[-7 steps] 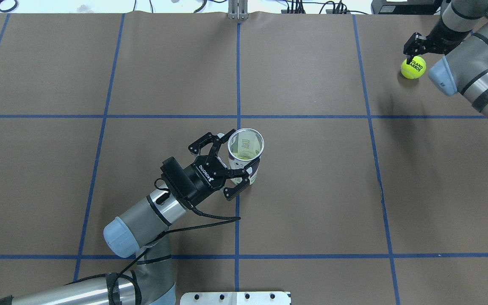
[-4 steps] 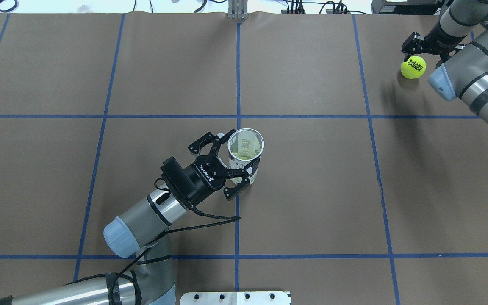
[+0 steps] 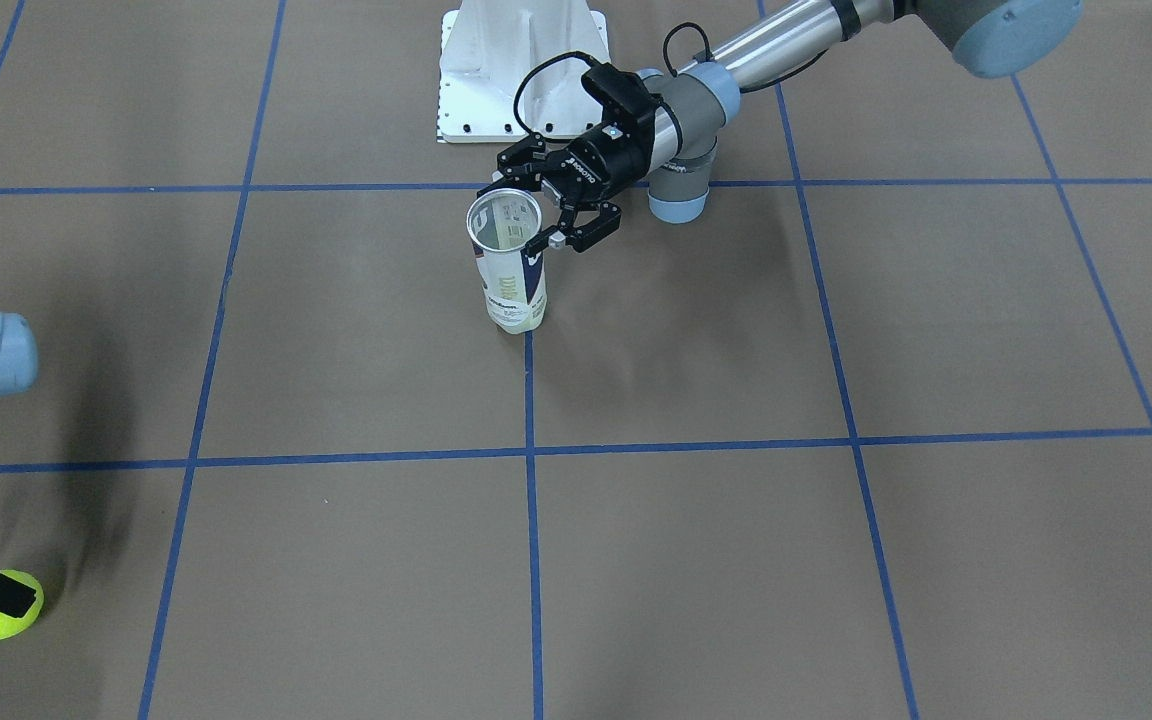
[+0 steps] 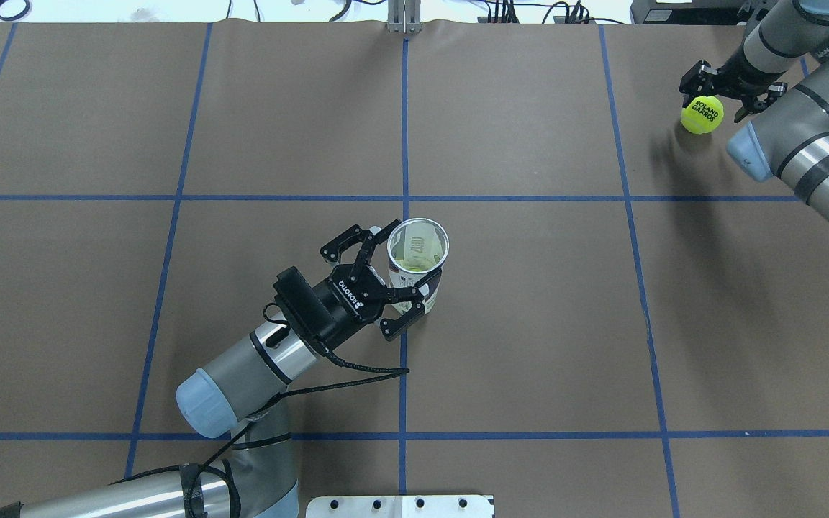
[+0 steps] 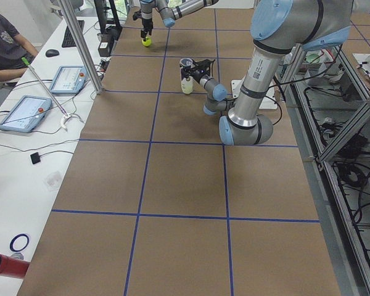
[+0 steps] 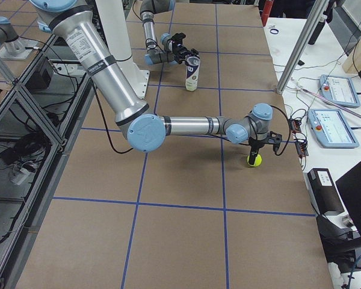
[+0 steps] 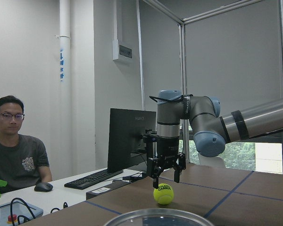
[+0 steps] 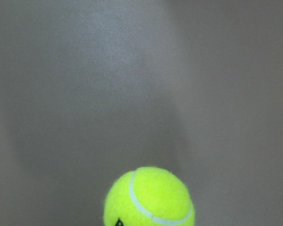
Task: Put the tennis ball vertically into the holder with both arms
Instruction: 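Close the right gripper on the farther ball and lift it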
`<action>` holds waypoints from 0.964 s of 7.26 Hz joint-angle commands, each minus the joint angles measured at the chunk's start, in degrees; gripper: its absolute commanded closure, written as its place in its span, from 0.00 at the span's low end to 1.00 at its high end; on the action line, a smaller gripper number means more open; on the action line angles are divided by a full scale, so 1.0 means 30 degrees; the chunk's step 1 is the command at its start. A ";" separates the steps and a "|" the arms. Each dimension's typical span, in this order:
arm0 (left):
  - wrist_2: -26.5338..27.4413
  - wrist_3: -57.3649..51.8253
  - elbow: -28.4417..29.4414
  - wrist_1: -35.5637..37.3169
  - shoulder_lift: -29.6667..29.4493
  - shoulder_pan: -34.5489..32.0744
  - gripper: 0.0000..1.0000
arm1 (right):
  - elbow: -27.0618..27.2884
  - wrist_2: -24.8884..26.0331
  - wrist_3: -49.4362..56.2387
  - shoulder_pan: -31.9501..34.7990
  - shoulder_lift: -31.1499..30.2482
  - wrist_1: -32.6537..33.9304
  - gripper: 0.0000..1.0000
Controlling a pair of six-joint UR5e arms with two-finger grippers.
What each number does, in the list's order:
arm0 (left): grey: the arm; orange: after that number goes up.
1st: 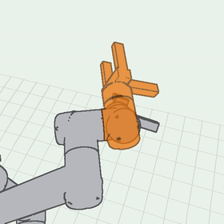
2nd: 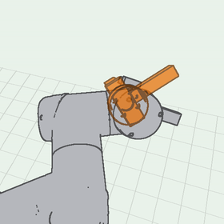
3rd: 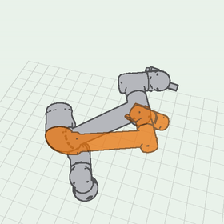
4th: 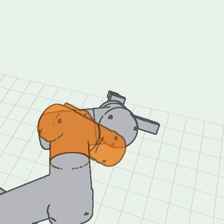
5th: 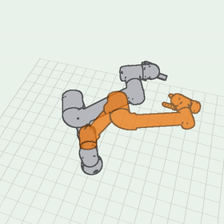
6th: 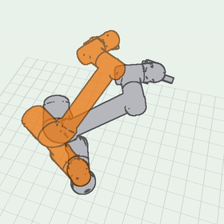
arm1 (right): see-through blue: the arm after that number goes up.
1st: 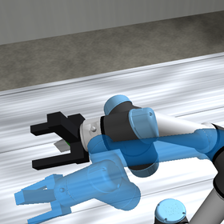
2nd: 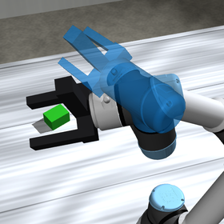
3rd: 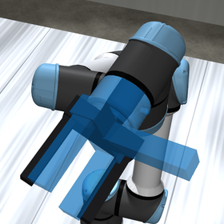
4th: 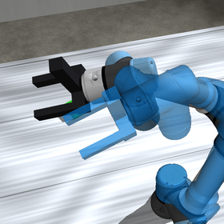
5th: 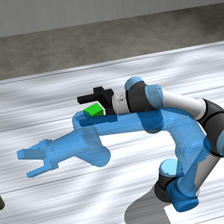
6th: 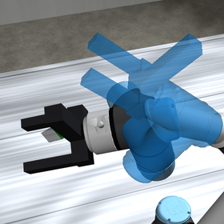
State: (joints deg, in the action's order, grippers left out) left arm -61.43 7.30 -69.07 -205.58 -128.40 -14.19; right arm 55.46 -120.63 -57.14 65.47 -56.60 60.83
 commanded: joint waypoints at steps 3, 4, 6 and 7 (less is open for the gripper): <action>0.0000 0.0000 -0.0004 0.0003 -0.0004 -0.0016 0.17 | -0.0555 0.0746 -0.0580 -0.0319 0.0174 -0.0678 0.19; 0.0000 0.0000 -0.0004 0.0003 -0.0004 -0.0016 0.17 | -0.0557 0.0834 -0.0698 -0.0435 0.0175 -0.0678 0.88; -0.0029 0.0000 -0.0004 0.0003 -0.0004 -0.0016 0.17 | -0.0208 0.0689 -0.0757 -0.0320 0.0175 -0.0620 1.00; -0.0030 0.0000 -0.0004 0.0003 0.0025 -0.0016 0.17 | 0.2144 -0.0472 -0.1628 0.0029 0.0030 0.0744 1.00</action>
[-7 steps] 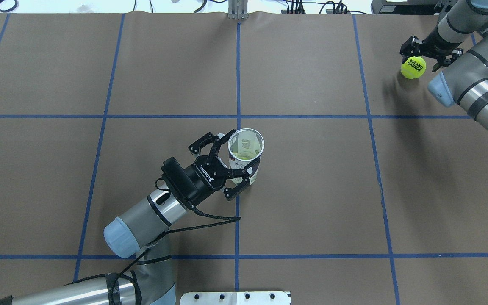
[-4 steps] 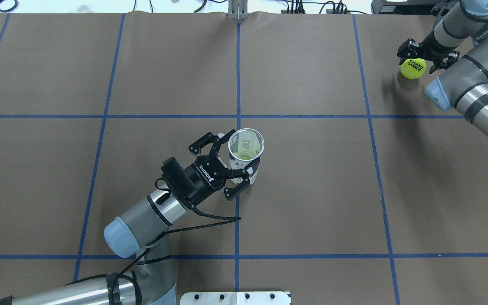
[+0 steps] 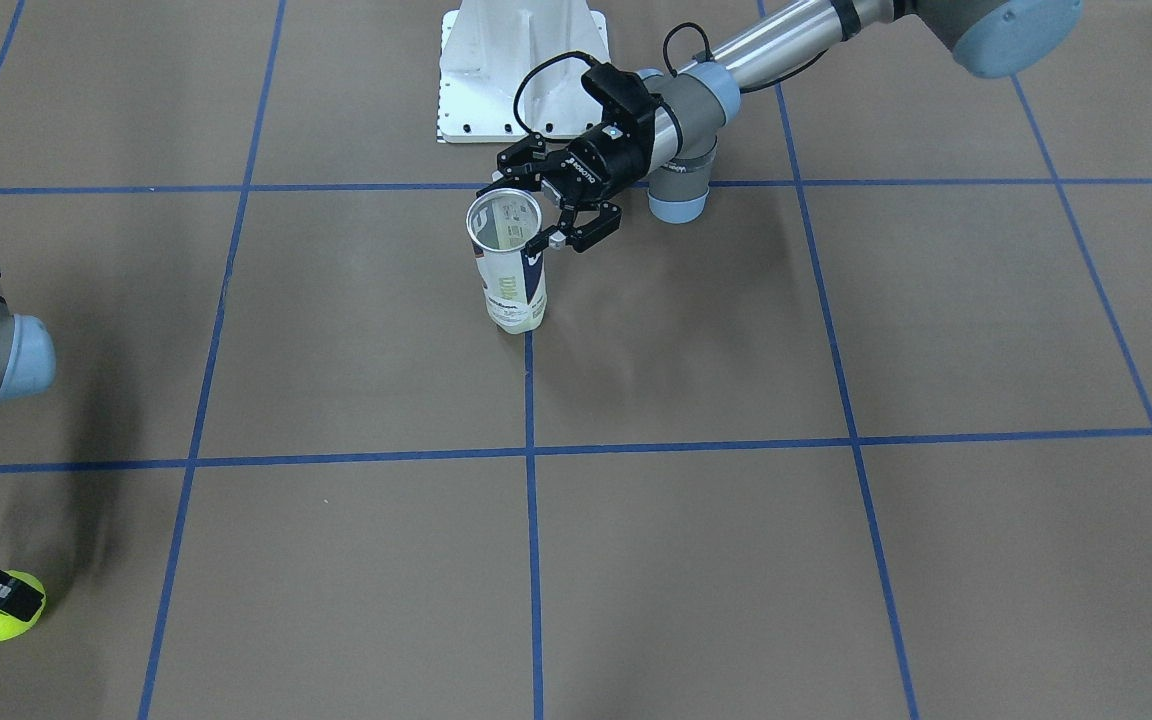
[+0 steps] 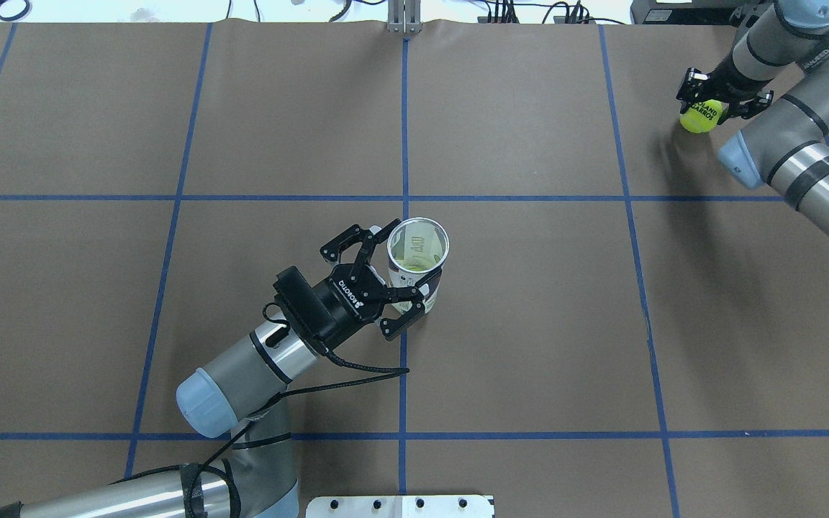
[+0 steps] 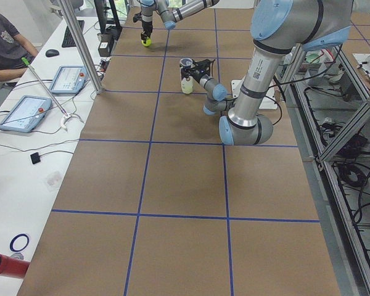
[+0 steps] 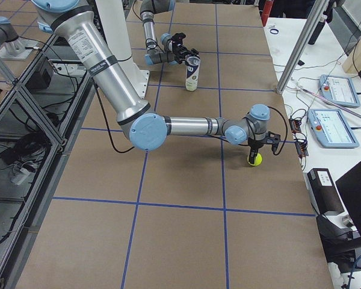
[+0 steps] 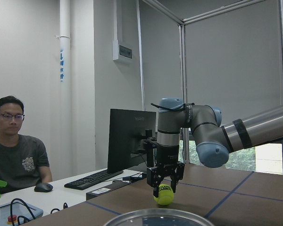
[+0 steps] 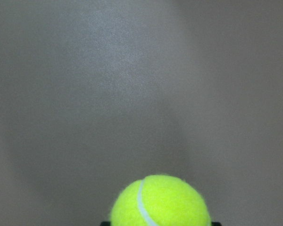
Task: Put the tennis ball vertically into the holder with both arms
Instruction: 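Close the right gripper on the farther ball and lift it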
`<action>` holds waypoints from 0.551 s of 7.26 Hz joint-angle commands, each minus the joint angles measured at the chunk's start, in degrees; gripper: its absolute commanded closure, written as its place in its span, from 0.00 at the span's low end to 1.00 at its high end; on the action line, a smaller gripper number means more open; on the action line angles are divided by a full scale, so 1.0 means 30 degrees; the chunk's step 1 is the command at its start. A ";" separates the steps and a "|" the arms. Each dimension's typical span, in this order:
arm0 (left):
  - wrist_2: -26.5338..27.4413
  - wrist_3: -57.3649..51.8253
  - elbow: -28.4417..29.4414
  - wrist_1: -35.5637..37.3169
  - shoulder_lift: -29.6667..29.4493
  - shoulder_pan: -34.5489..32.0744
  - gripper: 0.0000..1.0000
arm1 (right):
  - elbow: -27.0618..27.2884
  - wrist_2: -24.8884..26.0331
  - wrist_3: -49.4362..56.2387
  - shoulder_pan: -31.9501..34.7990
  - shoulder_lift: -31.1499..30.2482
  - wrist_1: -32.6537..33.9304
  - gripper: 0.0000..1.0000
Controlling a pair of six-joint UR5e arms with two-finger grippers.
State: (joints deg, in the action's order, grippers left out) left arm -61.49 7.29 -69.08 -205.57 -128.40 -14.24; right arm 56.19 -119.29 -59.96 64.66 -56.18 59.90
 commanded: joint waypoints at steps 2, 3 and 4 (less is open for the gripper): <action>-0.0011 0.0000 0.0029 0.0000 0.0026 0.0059 0.17 | 0.9268 -0.3702 -0.2936 0.0186 -0.0548 0.7743 1.00; -0.0011 0.0000 0.0030 0.0000 0.0055 0.0059 0.17 | 1.2324 -0.4932 -0.5593 -0.0396 -0.0491 0.9719 1.00; -0.0011 0.0000 0.0059 0.0000 0.0055 0.0117 0.17 | 1.4587 -0.5089 -0.8201 -0.1388 -0.0490 1.0116 1.00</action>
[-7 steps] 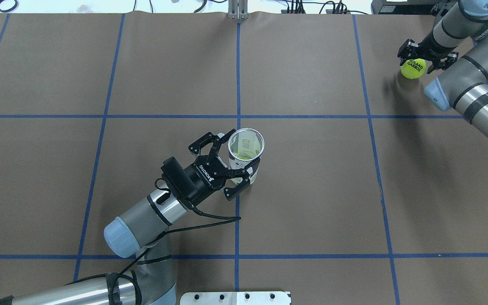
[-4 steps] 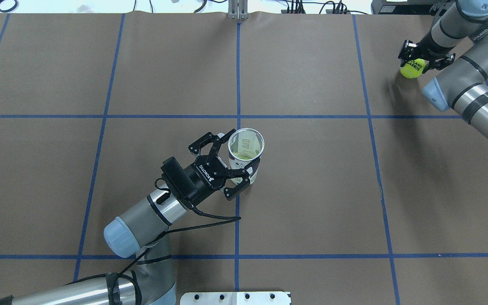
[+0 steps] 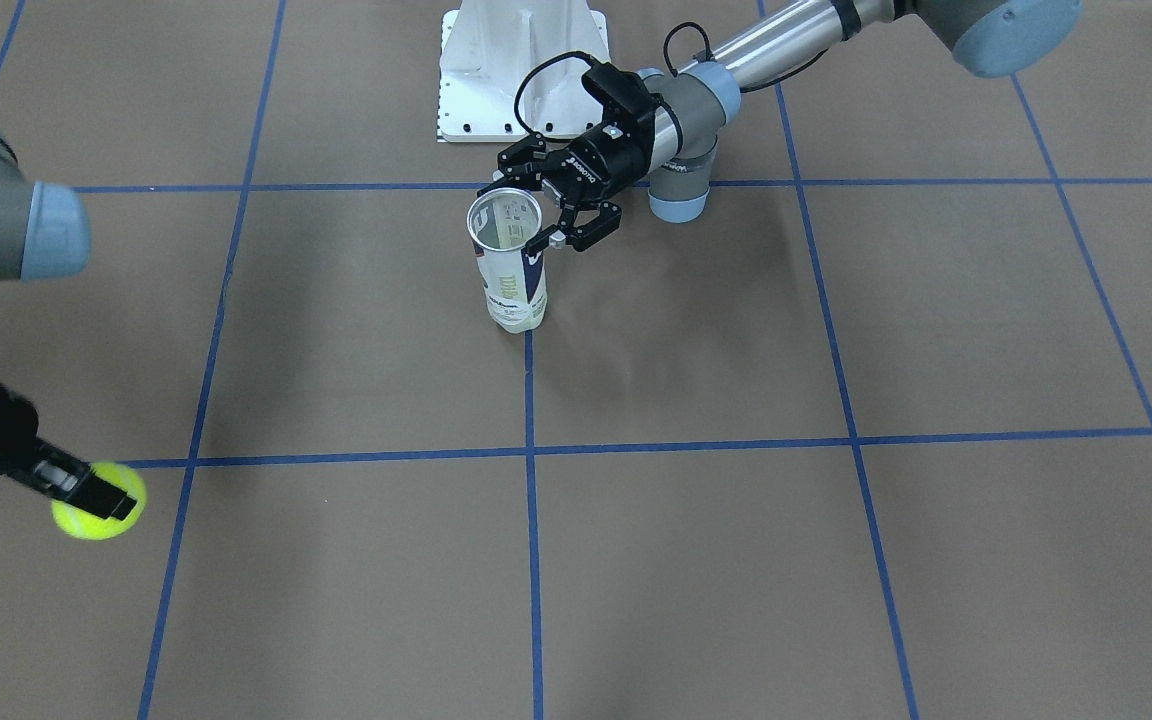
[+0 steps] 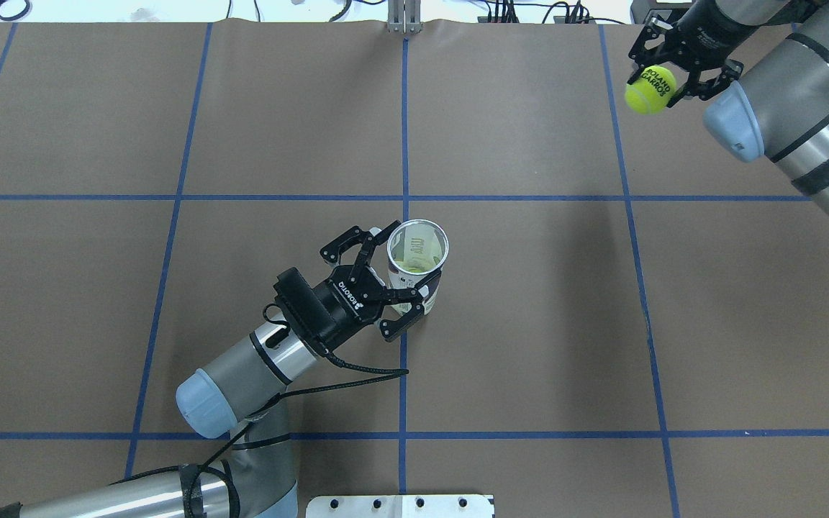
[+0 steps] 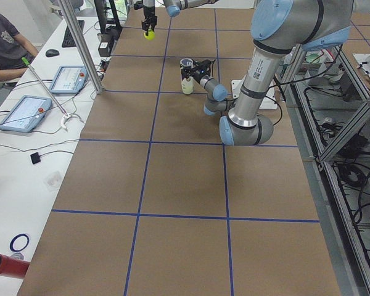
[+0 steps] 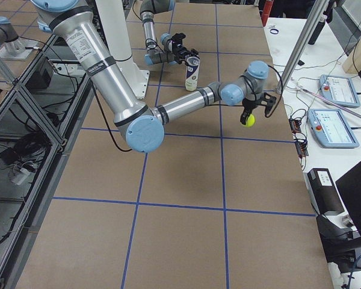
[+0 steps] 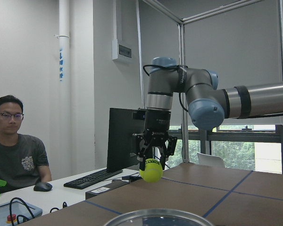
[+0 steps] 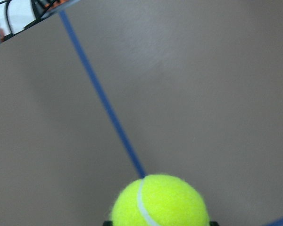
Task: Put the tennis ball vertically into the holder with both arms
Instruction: 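Carry the second ball with the right gripper above the can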
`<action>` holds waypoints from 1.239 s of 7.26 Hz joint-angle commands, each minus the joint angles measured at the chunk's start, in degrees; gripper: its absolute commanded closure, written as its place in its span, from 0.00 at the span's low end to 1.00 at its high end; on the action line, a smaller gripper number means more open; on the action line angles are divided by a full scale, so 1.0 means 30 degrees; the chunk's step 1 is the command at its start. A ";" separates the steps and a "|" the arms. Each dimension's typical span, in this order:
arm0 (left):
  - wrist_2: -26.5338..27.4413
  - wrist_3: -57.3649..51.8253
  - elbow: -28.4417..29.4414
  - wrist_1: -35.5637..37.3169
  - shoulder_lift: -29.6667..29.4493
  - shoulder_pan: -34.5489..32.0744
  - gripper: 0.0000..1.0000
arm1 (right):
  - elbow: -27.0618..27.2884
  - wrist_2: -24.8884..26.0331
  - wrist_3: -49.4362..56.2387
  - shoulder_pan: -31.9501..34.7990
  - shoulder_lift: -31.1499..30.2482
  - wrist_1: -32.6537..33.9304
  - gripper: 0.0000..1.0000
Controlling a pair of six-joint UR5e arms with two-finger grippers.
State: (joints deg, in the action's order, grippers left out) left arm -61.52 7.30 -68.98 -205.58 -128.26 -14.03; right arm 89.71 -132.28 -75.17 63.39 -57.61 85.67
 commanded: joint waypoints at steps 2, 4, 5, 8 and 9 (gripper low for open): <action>0.0000 0.0000 0.0025 0.0000 0.0011 0.0047 0.17 | 0.5536 -0.0730 -0.6950 -0.3513 0.0743 0.1474 1.00; 0.0000 0.0000 0.0025 0.0000 -0.0018 0.0077 0.16 | 0.6683 -0.0643 -0.9678 -0.5623 0.2233 0.1473 1.00; 0.0000 0.0000 0.0025 0.0000 -0.0018 0.0077 0.16 | 0.6658 -0.0497 -1.0967 -0.6619 0.3286 0.1473 1.00; 0.0000 0.0029 0.0025 0.0029 -0.0018 0.0077 0.16 | 0.6366 0.1786 -1.1244 -0.8531 0.3561 0.1444 1.00; 0.0000 0.0000 0.0025 0.0000 -0.0047 0.0077 0.16 | 0.6336 0.1789 -1.1127 -0.8534 0.3473 0.1444 1.00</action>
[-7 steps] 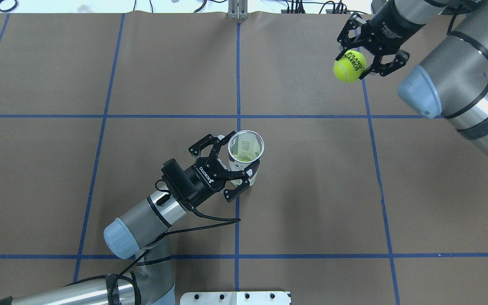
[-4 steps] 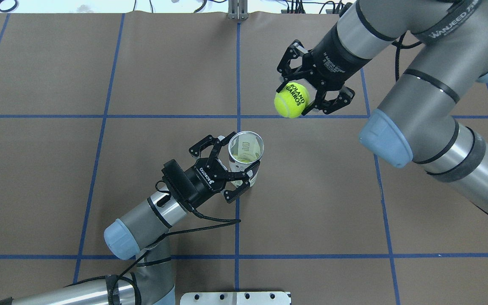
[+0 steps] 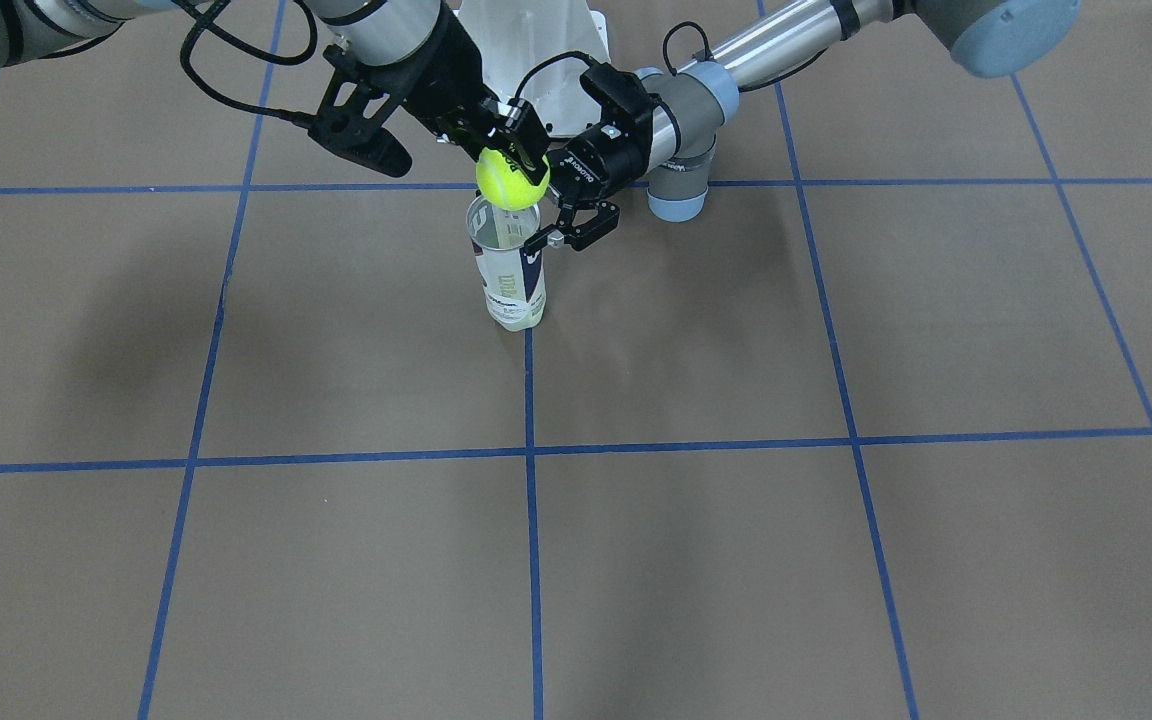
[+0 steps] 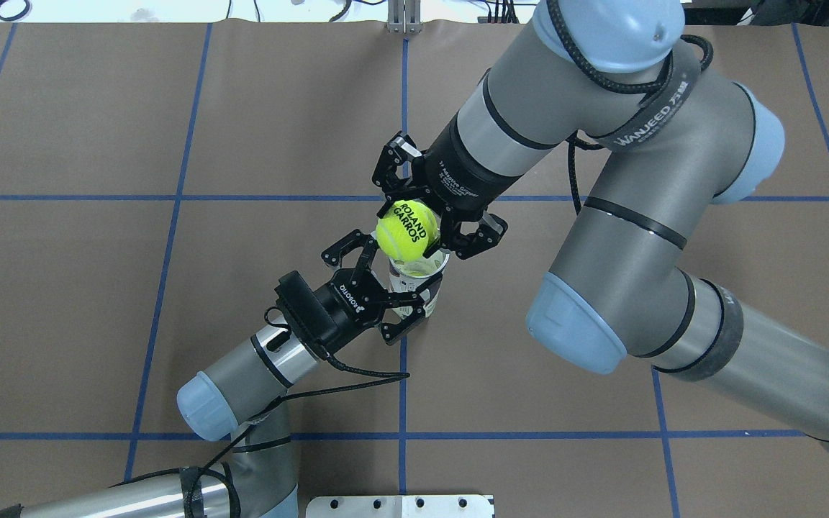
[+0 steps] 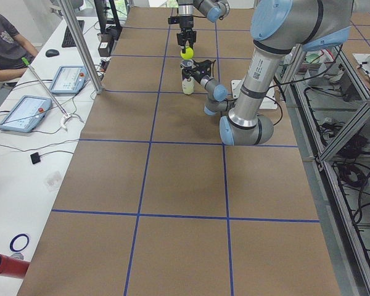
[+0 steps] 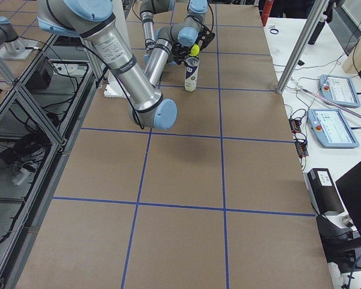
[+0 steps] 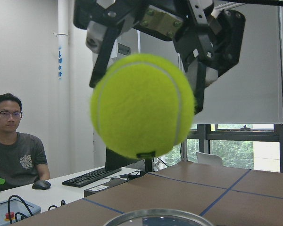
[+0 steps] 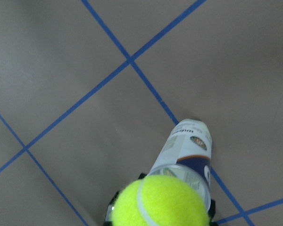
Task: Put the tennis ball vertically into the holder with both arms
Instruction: 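Carry the second ball with the right gripper above the can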
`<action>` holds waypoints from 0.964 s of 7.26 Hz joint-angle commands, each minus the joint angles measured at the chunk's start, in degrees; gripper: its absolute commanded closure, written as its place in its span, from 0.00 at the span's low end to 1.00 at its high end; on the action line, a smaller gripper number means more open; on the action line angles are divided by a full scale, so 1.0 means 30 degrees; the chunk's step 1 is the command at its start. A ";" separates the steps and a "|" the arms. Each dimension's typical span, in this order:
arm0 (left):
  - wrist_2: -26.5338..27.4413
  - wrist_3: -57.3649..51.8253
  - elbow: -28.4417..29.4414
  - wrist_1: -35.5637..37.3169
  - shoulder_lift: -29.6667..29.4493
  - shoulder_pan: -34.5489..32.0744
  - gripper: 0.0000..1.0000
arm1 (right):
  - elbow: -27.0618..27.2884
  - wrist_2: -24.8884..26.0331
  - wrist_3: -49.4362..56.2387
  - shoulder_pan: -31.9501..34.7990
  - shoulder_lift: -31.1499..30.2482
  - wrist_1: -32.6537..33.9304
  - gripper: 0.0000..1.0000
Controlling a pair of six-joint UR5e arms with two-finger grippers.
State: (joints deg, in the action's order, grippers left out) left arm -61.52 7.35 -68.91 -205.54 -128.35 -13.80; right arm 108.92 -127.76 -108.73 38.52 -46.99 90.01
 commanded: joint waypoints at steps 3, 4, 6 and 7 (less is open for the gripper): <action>0.0029 -0.0019 0.0000 -0.0013 -0.0021 0.0000 0.16 | -0.0155 0.0341 0.0209 -0.0098 -0.0450 -0.0004 1.00; 0.0000 -0.0019 0.0000 -0.0013 -0.0021 -0.0028 0.16 | -0.0330 0.0341 0.0209 -0.0097 -0.0479 -0.0004 1.00; 0.0029 -0.0019 -0.0029 0.0016 -0.0050 -0.0028 0.16 | -0.0390 0.0312 0.0209 -0.0097 -0.0683 -0.0004 1.00; 0.0029 0.0010 -0.0029 -0.0013 -0.0021 0.0000 0.16 | -0.0477 0.0341 0.0383 -0.0097 -0.0685 -0.0004 1.00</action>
State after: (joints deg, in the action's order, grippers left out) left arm -61.44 7.31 -68.98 -205.52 -128.47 -13.84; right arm 107.74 -126.78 -107.98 38.23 -48.87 90.00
